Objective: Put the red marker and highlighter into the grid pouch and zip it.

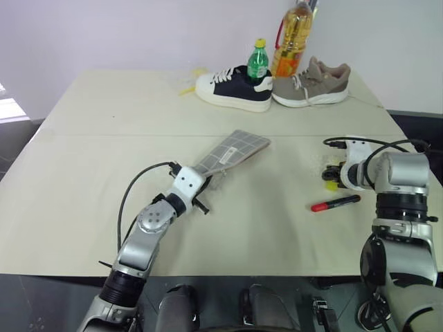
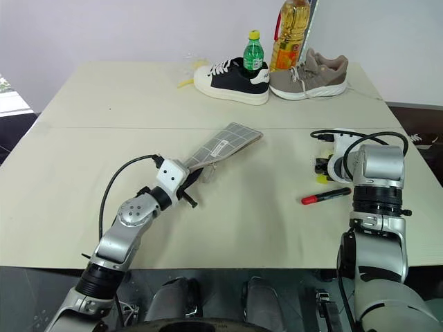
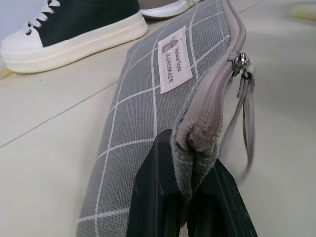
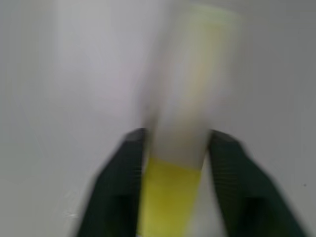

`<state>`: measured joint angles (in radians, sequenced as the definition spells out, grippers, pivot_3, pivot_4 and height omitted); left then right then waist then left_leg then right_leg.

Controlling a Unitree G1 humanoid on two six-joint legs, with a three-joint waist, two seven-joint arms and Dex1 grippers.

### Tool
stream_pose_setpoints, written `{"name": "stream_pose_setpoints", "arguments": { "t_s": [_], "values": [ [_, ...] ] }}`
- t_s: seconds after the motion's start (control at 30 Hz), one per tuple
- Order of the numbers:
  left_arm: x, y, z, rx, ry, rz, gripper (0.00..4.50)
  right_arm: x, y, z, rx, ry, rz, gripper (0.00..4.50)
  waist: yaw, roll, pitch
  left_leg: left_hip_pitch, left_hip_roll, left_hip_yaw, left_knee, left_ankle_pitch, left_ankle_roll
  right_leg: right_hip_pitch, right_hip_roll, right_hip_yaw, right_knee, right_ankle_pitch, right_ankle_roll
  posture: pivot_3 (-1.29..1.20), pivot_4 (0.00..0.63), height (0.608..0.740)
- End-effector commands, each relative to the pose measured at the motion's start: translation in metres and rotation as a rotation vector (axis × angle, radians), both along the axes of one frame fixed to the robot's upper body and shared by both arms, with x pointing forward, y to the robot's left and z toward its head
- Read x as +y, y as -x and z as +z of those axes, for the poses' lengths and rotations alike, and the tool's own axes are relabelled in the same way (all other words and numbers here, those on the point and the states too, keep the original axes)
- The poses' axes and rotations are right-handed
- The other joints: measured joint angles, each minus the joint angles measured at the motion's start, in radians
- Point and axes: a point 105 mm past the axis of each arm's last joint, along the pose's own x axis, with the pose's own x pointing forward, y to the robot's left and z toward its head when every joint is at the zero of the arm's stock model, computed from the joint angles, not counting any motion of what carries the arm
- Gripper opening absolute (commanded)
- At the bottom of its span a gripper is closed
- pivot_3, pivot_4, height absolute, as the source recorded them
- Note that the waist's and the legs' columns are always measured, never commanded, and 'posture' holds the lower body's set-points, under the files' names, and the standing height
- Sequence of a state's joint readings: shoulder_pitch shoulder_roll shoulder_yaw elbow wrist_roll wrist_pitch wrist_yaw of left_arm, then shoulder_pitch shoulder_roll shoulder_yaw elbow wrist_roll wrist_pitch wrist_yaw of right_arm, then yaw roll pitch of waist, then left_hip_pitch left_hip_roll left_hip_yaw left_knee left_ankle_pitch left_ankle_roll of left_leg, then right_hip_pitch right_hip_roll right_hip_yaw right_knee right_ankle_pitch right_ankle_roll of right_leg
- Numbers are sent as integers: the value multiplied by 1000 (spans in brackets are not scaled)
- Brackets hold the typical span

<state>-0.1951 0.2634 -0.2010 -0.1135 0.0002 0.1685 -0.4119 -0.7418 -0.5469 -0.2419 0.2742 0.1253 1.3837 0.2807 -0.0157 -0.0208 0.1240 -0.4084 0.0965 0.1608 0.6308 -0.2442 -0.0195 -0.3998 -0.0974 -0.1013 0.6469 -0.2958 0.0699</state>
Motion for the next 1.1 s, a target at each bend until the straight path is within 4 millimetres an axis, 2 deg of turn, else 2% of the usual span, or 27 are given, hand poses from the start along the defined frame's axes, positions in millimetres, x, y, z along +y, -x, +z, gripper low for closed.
{"name": "stream_pose_setpoints", "arguments": {
  "t_s": [0.03, 0.07, 0.13, 0.2, 0.27, 0.37, 1.1],
  "values": [
    [4, 0, 11, -39, 22, 9, 0, 31, -23, 52, -368, 209, 321, 868, -2, 1, 0, 0, 0, 0, 0, 0, 0, 0, 0, 0, 0, 0, 0, 0, 150, 705],
    [5, 0, 11, -40, 22, 9, 0, 50, -22, 63, -454, 353, 511, 868, -2, 2, 1, 0, 0, 0, 0, 0, 0, 0, 0, 0, 0, 0, 0, 0, 150, 705],
    [5, 0, 11, -40, 22, 7, 0, 85, -9, 67, -547, 558, 853, 868, -2, 3, 2, 0, -1, 0, -1, 0, 0, -1, 0, 0, 0, 0, 1, 0, 150, 705],
    [5, 0, 12, -41, 22, 7, 0, 104, 6, 64, -580, 574, 1031, 868, -5, 2, 2, 0, -1, 0, -1, 0, 0, 0, 1, 0, 0, -1, 2, 0, 150, 705],
    [5, 0, 12, -43, 23, 7, 0, 116, 15, 64, -602, 568, 1130, 868, -2, 1, 2, 2, 0, -1, -1, 0, 0, 2, 2, 0, 0, -1, 2, 0, 150, 705],
    [5, 0, 13, -44, 28, 7, 0, 122, 18, 64, -608, 574, 1175, 868, 3, 1, 2, 2, 0, -1, 1, 0, 0, 2, 1, 0, 0, -1, 2, 0, 150, 705],
    [-1, 6, 16, -40, 57, -39, 0, 118, 10, 53, -548, 603, 1171, 868, 4, 1, 2, 2, -1, -1, 1, 0, 0, 2, 0, 0, 0, -1, 1, 0, 150, 705]
  ]
}}
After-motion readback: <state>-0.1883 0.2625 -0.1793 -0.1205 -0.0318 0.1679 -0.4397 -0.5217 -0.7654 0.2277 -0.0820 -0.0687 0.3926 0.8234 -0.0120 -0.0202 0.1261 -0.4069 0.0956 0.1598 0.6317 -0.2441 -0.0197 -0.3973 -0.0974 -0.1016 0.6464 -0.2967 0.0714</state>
